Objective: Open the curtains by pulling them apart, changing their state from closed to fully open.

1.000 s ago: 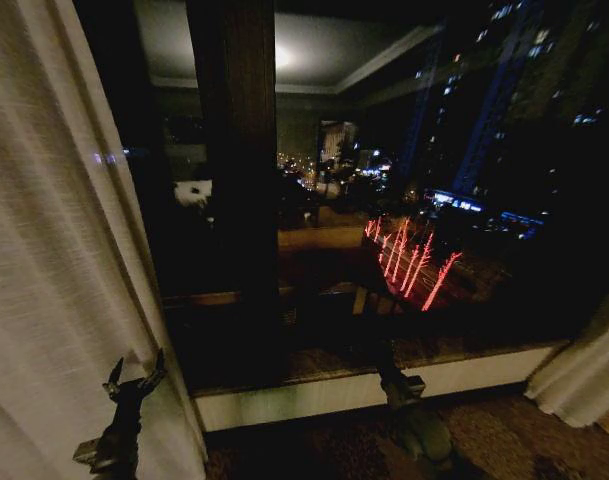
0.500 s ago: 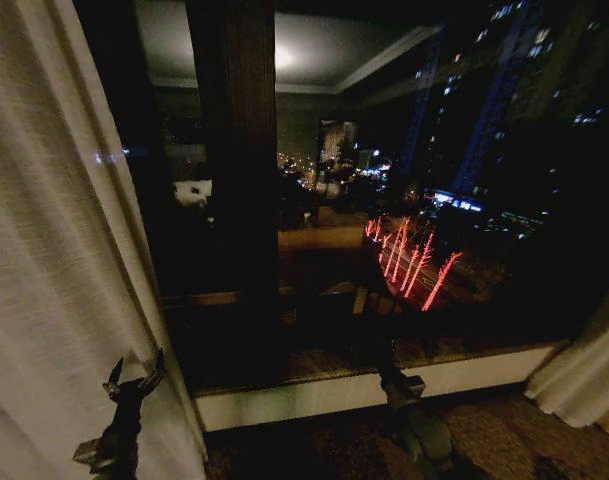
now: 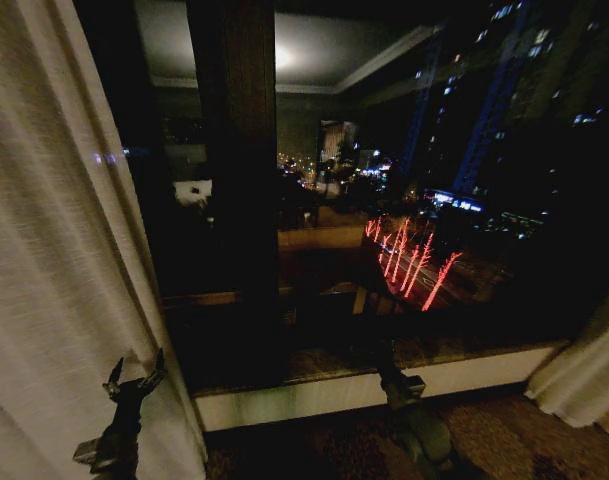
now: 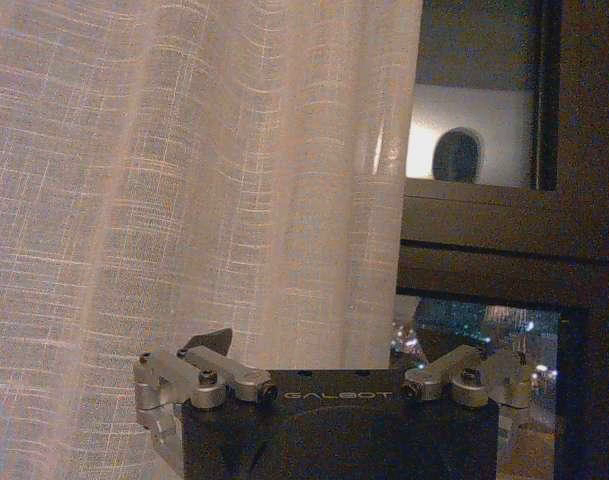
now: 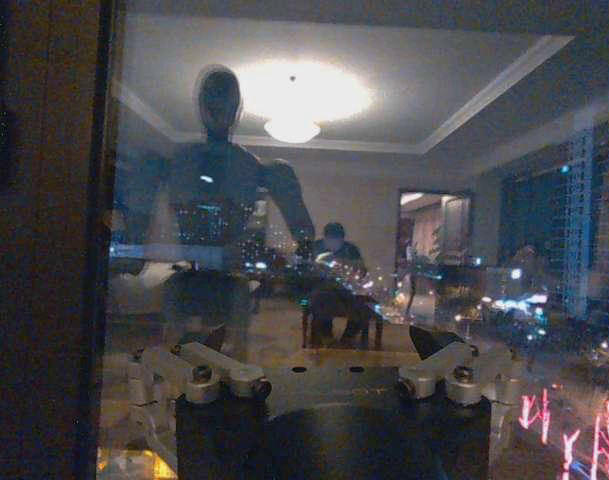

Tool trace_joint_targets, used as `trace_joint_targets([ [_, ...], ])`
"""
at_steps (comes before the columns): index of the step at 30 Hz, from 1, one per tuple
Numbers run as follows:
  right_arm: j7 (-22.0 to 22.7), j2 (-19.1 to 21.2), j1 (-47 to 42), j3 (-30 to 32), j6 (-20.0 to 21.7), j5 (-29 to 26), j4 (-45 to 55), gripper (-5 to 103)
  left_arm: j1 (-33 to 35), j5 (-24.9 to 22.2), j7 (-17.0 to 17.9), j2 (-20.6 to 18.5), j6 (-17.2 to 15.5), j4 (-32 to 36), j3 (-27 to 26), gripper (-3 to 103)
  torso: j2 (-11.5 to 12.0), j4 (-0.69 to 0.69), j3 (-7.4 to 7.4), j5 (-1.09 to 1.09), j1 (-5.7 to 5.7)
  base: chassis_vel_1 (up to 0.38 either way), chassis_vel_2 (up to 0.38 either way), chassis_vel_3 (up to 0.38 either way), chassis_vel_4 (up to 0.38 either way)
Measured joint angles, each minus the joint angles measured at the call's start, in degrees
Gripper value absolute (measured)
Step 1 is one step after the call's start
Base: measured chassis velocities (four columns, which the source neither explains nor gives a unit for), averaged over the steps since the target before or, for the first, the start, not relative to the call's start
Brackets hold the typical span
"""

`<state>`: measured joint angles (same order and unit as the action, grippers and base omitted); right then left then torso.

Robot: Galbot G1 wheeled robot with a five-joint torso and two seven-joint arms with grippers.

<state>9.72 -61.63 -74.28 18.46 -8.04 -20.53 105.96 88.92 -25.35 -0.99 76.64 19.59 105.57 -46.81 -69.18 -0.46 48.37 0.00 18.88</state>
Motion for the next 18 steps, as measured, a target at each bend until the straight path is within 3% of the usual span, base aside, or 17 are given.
trace_joint_targets([
  [18, 0.0, 0.0, 0.0, 0.0, 0.0, 0.0, 0.0, 100, 0.0, 0.0, 0.0, 0.0, 0.0, 0.0, 0.0, 100, 0.0, 0.00, 0.00, 0.00, 0.00, 0.000, 0.000, 0.000, 0.000],
])
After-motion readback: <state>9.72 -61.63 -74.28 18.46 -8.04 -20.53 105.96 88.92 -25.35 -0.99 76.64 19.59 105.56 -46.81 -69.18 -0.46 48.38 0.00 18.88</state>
